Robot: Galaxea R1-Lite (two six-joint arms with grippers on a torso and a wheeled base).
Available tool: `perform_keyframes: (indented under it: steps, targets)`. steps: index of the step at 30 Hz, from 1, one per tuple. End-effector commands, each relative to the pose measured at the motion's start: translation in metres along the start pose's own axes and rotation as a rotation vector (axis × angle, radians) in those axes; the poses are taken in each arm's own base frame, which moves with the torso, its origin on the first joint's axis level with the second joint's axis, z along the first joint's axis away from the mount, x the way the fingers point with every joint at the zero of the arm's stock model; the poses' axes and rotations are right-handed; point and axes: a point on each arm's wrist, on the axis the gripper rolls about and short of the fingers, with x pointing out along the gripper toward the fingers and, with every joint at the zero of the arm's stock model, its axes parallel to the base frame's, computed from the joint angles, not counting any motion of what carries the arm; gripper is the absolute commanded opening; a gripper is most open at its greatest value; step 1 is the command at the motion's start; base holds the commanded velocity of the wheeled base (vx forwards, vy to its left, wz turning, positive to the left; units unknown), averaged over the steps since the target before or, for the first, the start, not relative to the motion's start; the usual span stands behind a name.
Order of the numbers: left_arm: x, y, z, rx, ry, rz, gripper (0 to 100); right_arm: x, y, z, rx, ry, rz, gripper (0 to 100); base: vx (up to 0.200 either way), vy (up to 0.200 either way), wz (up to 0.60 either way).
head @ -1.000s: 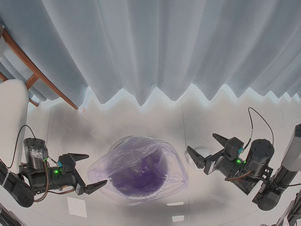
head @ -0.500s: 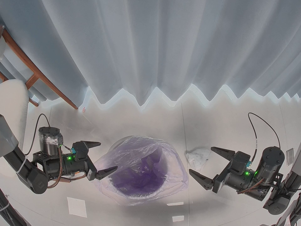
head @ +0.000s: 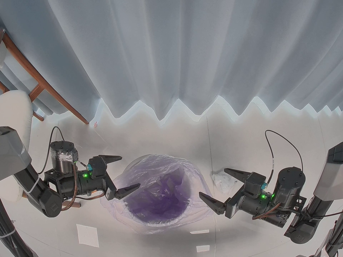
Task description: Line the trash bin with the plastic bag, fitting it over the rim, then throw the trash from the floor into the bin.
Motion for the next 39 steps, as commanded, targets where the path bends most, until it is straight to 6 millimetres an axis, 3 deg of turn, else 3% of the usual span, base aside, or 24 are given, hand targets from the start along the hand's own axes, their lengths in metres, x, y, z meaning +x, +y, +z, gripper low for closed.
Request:
perform_keyframes:
  steps: [1,7,12,13,20,26,29,39]
  targets:
    - [0.001,0.001,-0.005,-0.009,0.001,0.0,100,0.015,0.005,-0.007,-0.002,0.004,0.021,100,0.0,0.0,0.0]
    - [0.002,0.001,-0.013,-0.011,-0.011,-0.017,100,0.035,0.01,-0.003,-0.004,-0.038,0.037,100,0.0,0.0,0.0]
    - [0.002,0.001,-0.012,-0.003,-0.027,-0.024,100,0.043,0.01,-0.012,-0.003,-0.011,0.037,100,0.0,0.0,0.0]
    - [0.002,0.001,-0.012,-0.005,-0.029,-0.028,0,0.047,0.009,-0.013,-0.001,-0.015,0.037,0,0.0,0.0,0.0]
    - [-0.003,0.004,-0.013,-0.021,-0.033,-0.015,0,0.05,0.007,0.009,0.071,-0.104,0.033,0,0.0,0.0,0.0]
    - [-0.005,0.006,-0.014,-0.059,-0.032,-0.008,0,0.047,0.007,0.006,0.084,-0.089,0.033,0,0.0,0.0,0.0]
    - [-0.005,0.006,-0.012,-0.185,-0.044,-0.013,0,0.046,0.007,0.002,0.133,-0.071,0.035,0,0.0,0.0,0.0]
    - [-0.013,0.0,-0.003,-0.318,-0.202,-0.028,0,0.048,0.01,0.003,0.308,-0.073,0.067,0,0.0,0.0,0.0]
